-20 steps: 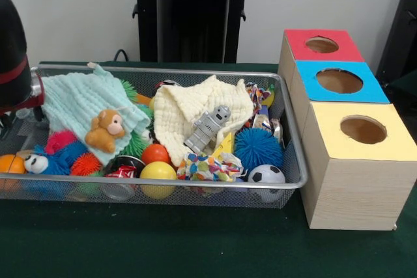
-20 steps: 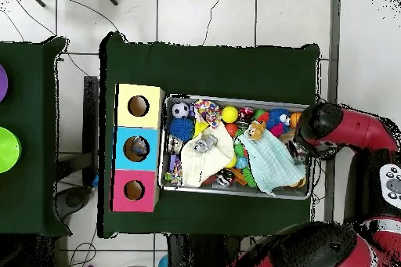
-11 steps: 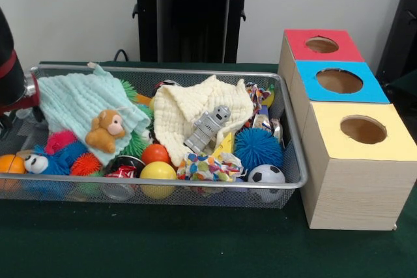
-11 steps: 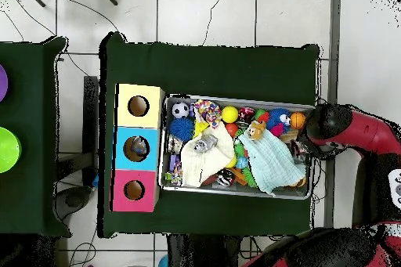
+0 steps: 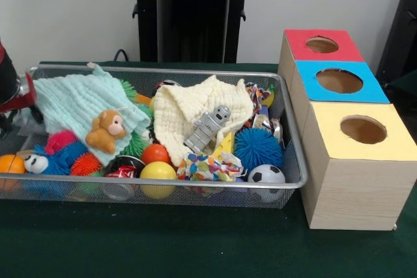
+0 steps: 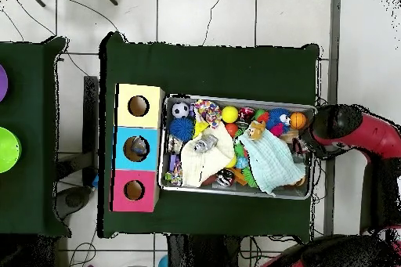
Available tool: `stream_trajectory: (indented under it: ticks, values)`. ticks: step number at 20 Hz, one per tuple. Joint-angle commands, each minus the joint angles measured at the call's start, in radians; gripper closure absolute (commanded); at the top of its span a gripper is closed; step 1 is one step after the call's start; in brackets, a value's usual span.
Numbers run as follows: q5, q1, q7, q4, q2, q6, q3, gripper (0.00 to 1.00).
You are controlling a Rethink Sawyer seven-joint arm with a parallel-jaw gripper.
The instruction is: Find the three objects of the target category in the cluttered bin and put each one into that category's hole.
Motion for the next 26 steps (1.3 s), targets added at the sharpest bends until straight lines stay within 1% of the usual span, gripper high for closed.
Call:
stream_trajectory:
  ticks: [1,6,12,15,17,19,21,23,26]
  values:
    - [0.011,-0.079,-0.330,0.129,0.109,-0.094,0.151,0.00]
    - [0.046,-0.143,-0.333,0.180,0.119,-0.153,0.223,0.00]
    - [0.013,-0.157,-0.336,0.177,0.131,-0.145,0.252,0.00]
    - [-0.016,-0.156,-0.337,0.170,0.136,-0.154,0.255,0.00]
    - [-0.044,-0.154,-0.342,0.167,0.139,-0.177,0.252,0.00]
    - [-0.072,-0.143,-0.342,0.158,0.137,-0.185,0.239,0.00]
    - [-0.105,-0.119,-0.335,0.136,0.134,-0.160,0.214,0.00]
    - [-0.124,-0.107,-0.330,0.121,0.136,-0.144,0.202,0.00]
    - [-0.135,-0.104,-0.327,0.110,0.142,-0.134,0.201,0.00]
